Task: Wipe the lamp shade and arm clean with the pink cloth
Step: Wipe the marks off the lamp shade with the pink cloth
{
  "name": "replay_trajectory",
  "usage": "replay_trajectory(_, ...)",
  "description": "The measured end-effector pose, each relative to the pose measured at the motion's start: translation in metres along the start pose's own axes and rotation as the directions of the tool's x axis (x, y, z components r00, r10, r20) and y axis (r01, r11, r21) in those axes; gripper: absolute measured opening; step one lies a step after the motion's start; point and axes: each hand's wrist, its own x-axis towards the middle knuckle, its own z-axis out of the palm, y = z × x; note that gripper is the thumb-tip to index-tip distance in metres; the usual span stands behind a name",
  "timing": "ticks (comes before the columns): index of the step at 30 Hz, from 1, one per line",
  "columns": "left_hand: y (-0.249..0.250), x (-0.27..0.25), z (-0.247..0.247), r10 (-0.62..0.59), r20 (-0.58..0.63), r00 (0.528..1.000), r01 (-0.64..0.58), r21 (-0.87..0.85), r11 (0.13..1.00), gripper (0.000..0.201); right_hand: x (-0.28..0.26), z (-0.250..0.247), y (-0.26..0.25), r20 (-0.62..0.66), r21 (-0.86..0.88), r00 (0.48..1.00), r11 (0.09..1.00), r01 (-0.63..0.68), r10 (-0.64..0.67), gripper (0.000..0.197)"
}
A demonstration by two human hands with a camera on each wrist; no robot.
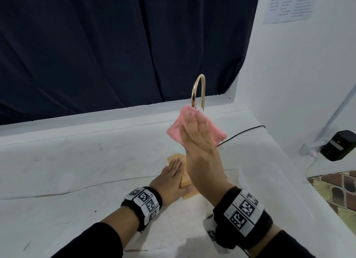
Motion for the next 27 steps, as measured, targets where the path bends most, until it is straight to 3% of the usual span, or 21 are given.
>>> replay_trajectory(3, -0.004, 0.004, 0.003, 0.006, -0.009, 1.000, -0.006, -0.002, 1.000, 0.118, 0.006, -0.003, 0.002, 0.201, -0.157, 0.974, 0.978, 0.139, -0.106, 0.065)
replay_trajectory(6, -0.005, 0.005, 0.000, 0.016, -0.044, 0.999, -0.016, -0.001, 1.000, 0.122, -0.011, -0.006, 0.010, 0.420, -0.308, 0.889, 0.894, 0.327, -0.181, 0.065)
replay_trajectory(9, -0.007, 0.006, -0.002, 0.021, -0.059, 0.998, -0.021, -0.002, 1.000, 0.132, -0.024, -0.016, 0.016, 0.557, -0.269, 0.800, 0.862, 0.430, -0.225, 0.061)
replay_trajectory(12, -0.007, 0.008, -0.004, -0.021, -0.048, 0.999, 0.021, -0.017, 1.000, 0.123, -0.014, -0.044, 0.024, 0.597, -0.172, 0.750, 0.868, 0.466, -0.284, 0.057)
replay_trajectory(15, -0.002, 0.003, -0.009, -0.058, -0.016, 0.998, 0.058, -0.016, 0.998, 0.115, 0.008, -0.061, 0.027, 0.551, -0.157, 0.772, 0.869, 0.470, -0.318, 0.062)
replay_trajectory(18, 0.001, 0.000, -0.013, -0.079, 0.004, 0.997, 0.079, -0.013, 0.997, 0.114, 0.038, -0.053, 0.024, 0.507, -0.297, 0.818, 0.837, 0.460, -0.270, 0.068)
replay_trajectory(21, 0.000, 0.001, -0.016, -0.090, 0.015, 0.996, 0.090, -0.025, 0.996, 0.116, 0.055, -0.034, 0.018, 0.469, -0.345, 0.846, 0.829, 0.441, -0.255, 0.048)
replay_trajectory(27, 0.000, 0.002, -0.014, -0.092, 0.018, 0.996, 0.092, 0.008, 0.996, 0.120, 0.048, -0.025, 0.012, 0.513, -0.329, 0.797, 0.785, 0.525, -0.318, 0.041)
